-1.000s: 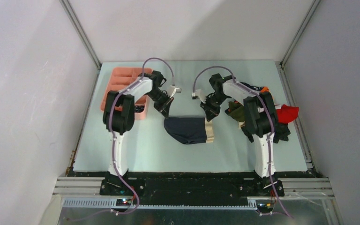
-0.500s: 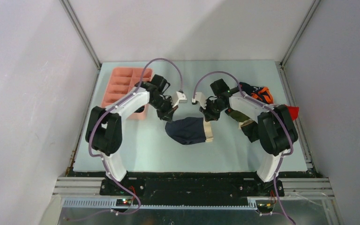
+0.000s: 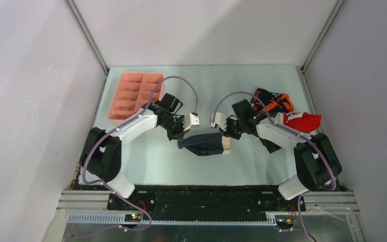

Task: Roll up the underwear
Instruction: Fold the underwear at the center of the board.

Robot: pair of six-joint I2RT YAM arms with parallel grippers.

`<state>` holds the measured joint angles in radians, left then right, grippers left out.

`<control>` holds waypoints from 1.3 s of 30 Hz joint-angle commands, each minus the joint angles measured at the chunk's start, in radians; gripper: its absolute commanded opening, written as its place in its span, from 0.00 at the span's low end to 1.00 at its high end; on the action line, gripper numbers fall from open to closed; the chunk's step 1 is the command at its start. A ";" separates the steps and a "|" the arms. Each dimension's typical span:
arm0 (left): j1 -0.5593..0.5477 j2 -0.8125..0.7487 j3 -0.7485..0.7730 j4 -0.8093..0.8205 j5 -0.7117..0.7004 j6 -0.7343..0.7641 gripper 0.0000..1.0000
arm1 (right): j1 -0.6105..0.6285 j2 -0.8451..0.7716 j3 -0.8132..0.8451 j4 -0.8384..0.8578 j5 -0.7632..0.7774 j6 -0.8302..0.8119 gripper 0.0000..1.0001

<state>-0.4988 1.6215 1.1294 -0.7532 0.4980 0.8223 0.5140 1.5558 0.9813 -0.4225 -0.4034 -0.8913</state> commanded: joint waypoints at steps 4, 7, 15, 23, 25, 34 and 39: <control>-0.063 -0.071 -0.050 0.051 -0.041 0.126 0.00 | 0.080 -0.139 -0.170 0.171 0.100 -0.069 0.00; -0.084 -0.089 -0.065 0.047 -0.052 0.178 0.00 | 0.098 -0.174 -0.203 0.187 0.121 -0.063 0.00; -0.116 -0.094 -0.087 0.003 -0.054 0.258 0.00 | 0.173 -0.264 -0.299 0.193 0.168 -0.080 0.00; -0.122 -0.085 -0.079 0.017 -0.061 0.230 0.00 | 0.191 -0.288 -0.330 0.288 0.246 -0.064 0.00; -0.113 -0.077 -0.050 0.023 -0.069 0.219 0.00 | 0.178 -0.286 -0.320 0.329 0.255 -0.077 0.00; -0.048 -0.007 0.101 0.068 -0.152 0.234 0.00 | 0.075 -0.164 -0.207 0.444 0.252 -0.127 0.00; -0.041 0.062 0.169 0.091 -0.200 0.281 0.00 | 0.052 -0.071 -0.192 0.551 0.241 -0.184 0.00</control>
<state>-0.5434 1.6348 1.2407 -0.6991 0.3477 1.0538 0.5774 1.4269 0.7559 0.0017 -0.1596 -1.0176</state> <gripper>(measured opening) 0.008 0.022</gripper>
